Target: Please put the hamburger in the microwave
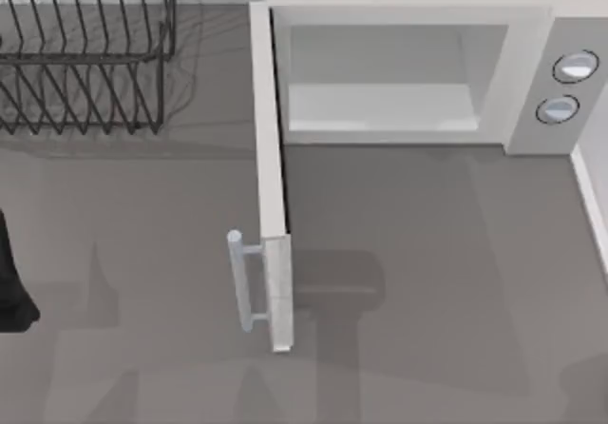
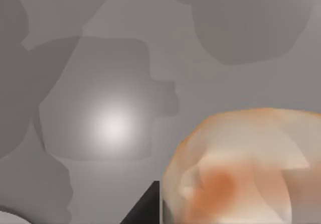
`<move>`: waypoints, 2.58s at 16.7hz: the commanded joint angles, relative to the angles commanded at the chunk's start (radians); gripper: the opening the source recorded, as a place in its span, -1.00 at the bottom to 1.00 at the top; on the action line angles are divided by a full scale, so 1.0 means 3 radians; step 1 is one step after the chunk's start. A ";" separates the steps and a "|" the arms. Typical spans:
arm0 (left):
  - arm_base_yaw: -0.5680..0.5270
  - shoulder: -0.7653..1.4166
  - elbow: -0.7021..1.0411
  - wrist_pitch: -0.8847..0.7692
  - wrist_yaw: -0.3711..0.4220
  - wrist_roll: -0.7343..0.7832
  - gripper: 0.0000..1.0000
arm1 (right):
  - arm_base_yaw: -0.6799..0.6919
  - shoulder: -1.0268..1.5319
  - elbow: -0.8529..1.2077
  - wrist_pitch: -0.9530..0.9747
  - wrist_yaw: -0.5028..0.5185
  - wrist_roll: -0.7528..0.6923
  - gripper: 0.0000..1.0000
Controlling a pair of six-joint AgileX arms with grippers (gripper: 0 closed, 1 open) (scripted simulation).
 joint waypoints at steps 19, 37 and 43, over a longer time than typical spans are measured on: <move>0.0000 0.0000 0.0000 0.0000 0.0000 0.0000 1.00 | 0.2675 0.1907 0.0553 0.3538 0.1106 0.2421 -1.00; 0.0000 0.0000 0.0000 0.0000 0.0000 0.0000 1.00 | 0.3802 0.2852 0.0645 0.5895 0.2055 0.3643 -1.00; 0.0000 0.0000 0.0000 0.0000 0.0000 0.0000 1.00 | 0.3507 0.3159 0.1341 0.5771 0.1708 0.3511 -1.00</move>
